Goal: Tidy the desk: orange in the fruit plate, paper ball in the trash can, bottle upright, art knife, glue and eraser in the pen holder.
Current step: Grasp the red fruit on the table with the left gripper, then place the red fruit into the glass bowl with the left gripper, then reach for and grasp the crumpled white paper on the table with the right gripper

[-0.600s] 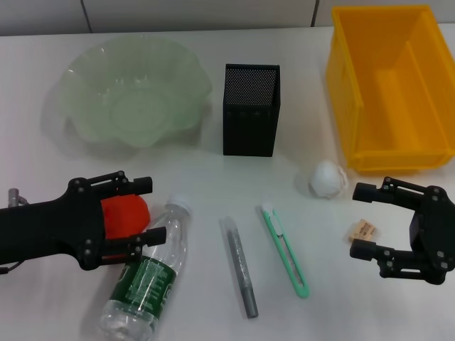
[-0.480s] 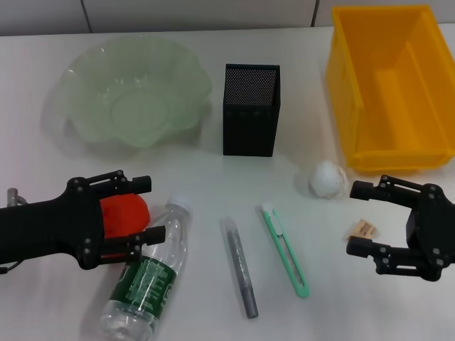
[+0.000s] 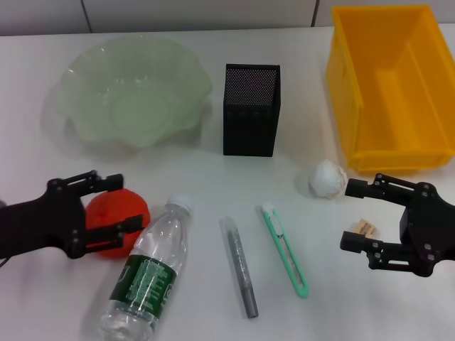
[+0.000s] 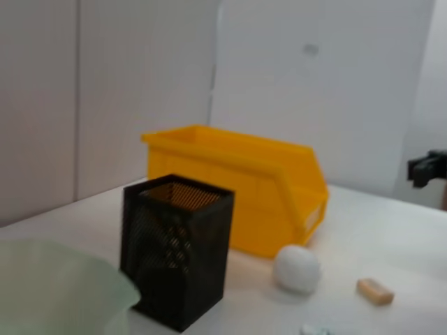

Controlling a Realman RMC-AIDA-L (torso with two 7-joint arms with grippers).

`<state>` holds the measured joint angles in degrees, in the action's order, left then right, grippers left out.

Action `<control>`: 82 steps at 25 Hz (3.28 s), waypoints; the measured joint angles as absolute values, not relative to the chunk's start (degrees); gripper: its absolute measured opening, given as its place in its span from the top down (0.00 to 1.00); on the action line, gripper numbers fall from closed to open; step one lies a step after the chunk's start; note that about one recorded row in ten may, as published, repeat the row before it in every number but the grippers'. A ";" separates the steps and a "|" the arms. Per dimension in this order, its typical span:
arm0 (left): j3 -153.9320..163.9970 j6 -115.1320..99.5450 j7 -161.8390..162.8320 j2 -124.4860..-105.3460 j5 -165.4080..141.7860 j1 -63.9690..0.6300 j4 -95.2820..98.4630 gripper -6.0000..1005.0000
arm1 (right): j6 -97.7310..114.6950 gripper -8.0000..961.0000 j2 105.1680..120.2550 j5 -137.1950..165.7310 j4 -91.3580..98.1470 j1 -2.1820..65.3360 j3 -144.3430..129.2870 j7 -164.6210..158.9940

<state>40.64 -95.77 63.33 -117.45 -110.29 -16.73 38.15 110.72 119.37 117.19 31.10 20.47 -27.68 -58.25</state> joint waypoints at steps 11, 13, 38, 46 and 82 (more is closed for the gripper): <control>40.37 -91.88 62.72 -116.85 -113.84 -15.62 37.80 0.28 | 110.56 0.17 119.35 117.17 30.46 20.42 -27.68 -58.27; 40.37 -91.60 62.67 -116.91 -113.88 -15.71 37.86 0.37 | 110.56 0.17 119.35 117.07 30.45 20.44 -27.67 -58.27; 32.95 -98.45 63.55 -116.90 -99.85 -19.18 47.18 0.83 | 111.77 0.17 119.28 114.64 30.49 19.89 -26.77 -59.09; 33.73 -78.19 68.30 -118.42 -100.22 -29.56 42.84 0.84 | 115.96 0.17 119.24 112.83 33.91 20.12 -26.81 -67.76; 40.40 -89.59 65.62 -117.49 -100.34 -22.36 35.77 0.18 | 104.01 0.18 119.74 145.85 100.66 32.77 -75.72 -167.37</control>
